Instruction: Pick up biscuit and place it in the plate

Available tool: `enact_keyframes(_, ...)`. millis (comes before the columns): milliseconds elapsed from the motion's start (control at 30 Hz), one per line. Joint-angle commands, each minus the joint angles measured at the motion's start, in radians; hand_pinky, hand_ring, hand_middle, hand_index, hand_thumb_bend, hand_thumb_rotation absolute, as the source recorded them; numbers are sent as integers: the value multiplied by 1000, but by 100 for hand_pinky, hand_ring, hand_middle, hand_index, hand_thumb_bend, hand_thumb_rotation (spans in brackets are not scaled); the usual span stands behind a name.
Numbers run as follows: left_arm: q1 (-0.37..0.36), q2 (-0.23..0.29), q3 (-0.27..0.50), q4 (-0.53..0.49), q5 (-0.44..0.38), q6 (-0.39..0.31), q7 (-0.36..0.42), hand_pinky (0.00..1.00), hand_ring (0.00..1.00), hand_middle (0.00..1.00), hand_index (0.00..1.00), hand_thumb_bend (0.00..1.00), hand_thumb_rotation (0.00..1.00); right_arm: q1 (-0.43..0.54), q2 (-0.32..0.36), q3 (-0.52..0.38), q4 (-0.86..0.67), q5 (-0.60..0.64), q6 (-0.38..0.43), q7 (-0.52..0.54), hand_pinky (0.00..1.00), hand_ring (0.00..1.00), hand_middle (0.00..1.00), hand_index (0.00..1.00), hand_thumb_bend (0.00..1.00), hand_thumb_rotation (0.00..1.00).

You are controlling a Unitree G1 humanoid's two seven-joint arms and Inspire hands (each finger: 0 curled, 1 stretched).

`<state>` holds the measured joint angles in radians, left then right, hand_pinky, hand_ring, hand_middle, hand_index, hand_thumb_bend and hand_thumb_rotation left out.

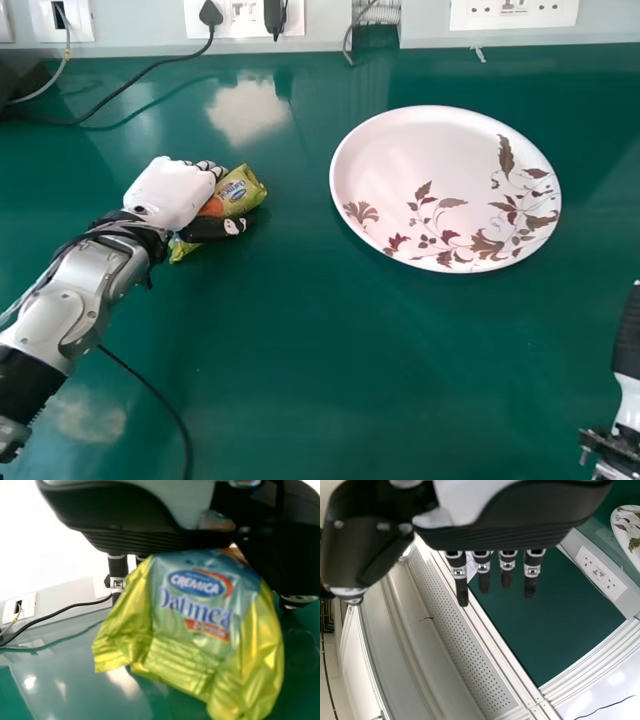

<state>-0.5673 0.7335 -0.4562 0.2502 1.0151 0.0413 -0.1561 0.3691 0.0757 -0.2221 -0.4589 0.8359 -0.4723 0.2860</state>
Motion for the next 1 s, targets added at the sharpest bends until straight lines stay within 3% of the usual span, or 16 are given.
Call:
enact_keyframes(0,47,17,-29,45,33,-11,-28,49,70,86,87,100,41,7,51,4,-17,-2,-6,-16,86,100,100,88,93,4)
enact_keyframes(333,40,32,-35,34,52,-33,-67,43,61,74,79,96,26,13,53,26,-44,47,11,-28,86,100,100,89,94,7)
enact_keyframes(533,42,38,-29,31,49,-60,-55,40,58,71,76,90,20,13,54,28,-48,41,6,-41,86,100,100,88,93,3)
enact_keyframes(733,36,37,-35,28,64,-59,-67,38,55,70,75,91,14,16,49,32,-57,47,9,-47,86,100,100,88,94,5)
enact_keyframes(967,41,35,-34,23,69,-64,-63,36,52,68,74,80,11,11,56,30,-54,28,-1,-64,84,100,100,88,94,4)
